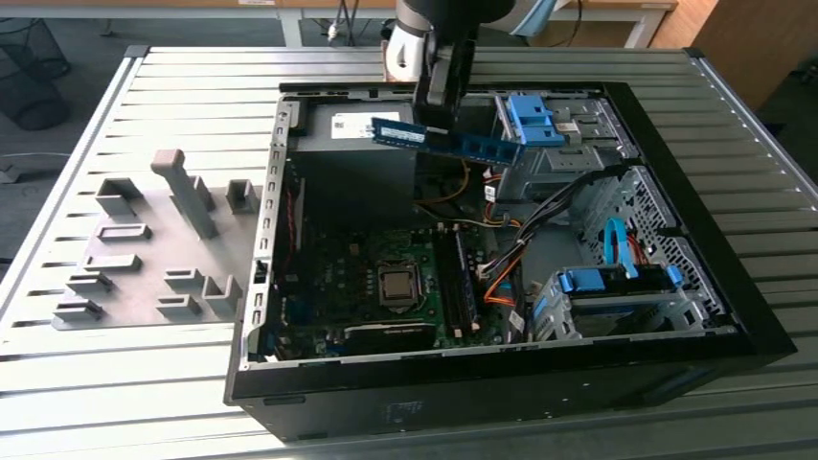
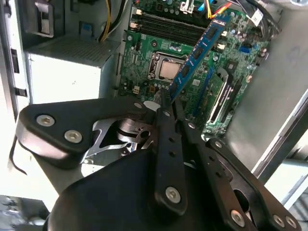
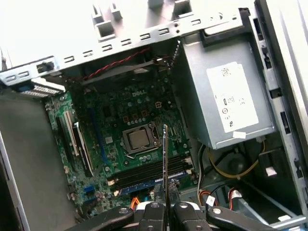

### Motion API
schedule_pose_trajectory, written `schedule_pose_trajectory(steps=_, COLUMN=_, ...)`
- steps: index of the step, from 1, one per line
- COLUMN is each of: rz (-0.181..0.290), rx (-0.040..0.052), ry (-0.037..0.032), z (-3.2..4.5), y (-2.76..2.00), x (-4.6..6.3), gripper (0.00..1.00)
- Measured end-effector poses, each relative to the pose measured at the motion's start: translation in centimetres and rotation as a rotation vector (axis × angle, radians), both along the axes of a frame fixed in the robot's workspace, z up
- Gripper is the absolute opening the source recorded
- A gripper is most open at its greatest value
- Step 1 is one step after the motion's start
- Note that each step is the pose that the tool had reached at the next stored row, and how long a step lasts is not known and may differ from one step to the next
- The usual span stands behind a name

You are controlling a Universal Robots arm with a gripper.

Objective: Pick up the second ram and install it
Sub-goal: 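Insert the second ram into the second slot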

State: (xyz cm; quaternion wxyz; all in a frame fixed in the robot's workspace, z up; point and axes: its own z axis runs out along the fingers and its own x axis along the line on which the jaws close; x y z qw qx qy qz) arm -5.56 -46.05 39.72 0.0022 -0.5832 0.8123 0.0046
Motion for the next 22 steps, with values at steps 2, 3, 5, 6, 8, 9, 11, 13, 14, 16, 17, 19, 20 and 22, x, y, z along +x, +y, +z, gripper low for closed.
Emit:
schedule_pose_trajectory(steps=2, rz=-0.03, rx=-0.001, ry=0.0, z=-0.02, y=0.0, x=0.0, gripper=0.14)
schedule_pose_trajectory(steps=3, rz=-0.046, rx=-0.0015, ry=0.0, z=-0.03, y=0.0, x=0.0, gripper=0.14)
schedule_pose_trajectory(steps=5, rz=-0.075, rx=-0.0025, ry=0.0, z=-0.06, y=0.0, x=0.0, gripper=0.14)
schedule_pose_trajectory(steps=6, rz=-0.09, rx=-0.003, ry=0.0, z=-0.07, y=0.0, x=0.0, gripper=0.14)
schedule_pose_trajectory(steps=8, rz=-0.12, rx=-0.0041, ry=0.0, z=-0.09, y=0.0, x=0.0, gripper=0.14)
schedule_pose_trajectory(steps=9, rz=-0.136, rx=-0.0048, ry=0.0, z=-0.1, y=0.0, x=0.0, gripper=0.14)
schedule_pose_trajectory(steps=11, rz=-0.168, rx=-0.006, ry=0.0, z=-0.13, y=0.0, x=0.0, gripper=0.14)
schedule_pose_trajectory(steps=13, rz=-0.2, rx=-0.0072, ry=0.0, z=-0.16, y=0.0, x=0.0, gripper=0.14)
schedule_pose_trajectory(steps=14, rz=-0.216, rx=-0.0076, ry=0.0, z=-0.17, y=0.0, x=0.0, gripper=0.14)
schedule_pose_trajectory(steps=16, rz=-0.248, rx=-0.0086, ry=0.0, z=-0.2, y=0.0, x=0.0, gripper=0.14)
schedule_pose_trajectory(steps=17, rz=-0.265, rx=-0.0092, ry=0.0, z=-0.21, y=0.0, x=0.0, gripper=0.14)
schedule_pose_trajectory(steps=19, rz=-0.3, rx=-0.0101, ry=0.0001, z=-0.25, y=0.0, x=0.0, gripper=0.14)
schedule_pose_trajectory(steps=20, rz=-0.318, rx=-0.0105, ry=0.0001, z=-0.27, y=0.0, x=0.0, gripper=0.14)
schedule_pose_trajectory(steps=22, rz=-0.352, rx=-0.0112, ry=0.0002, z=-0.3, y=0.0, x=0.0, gripper=0.14)
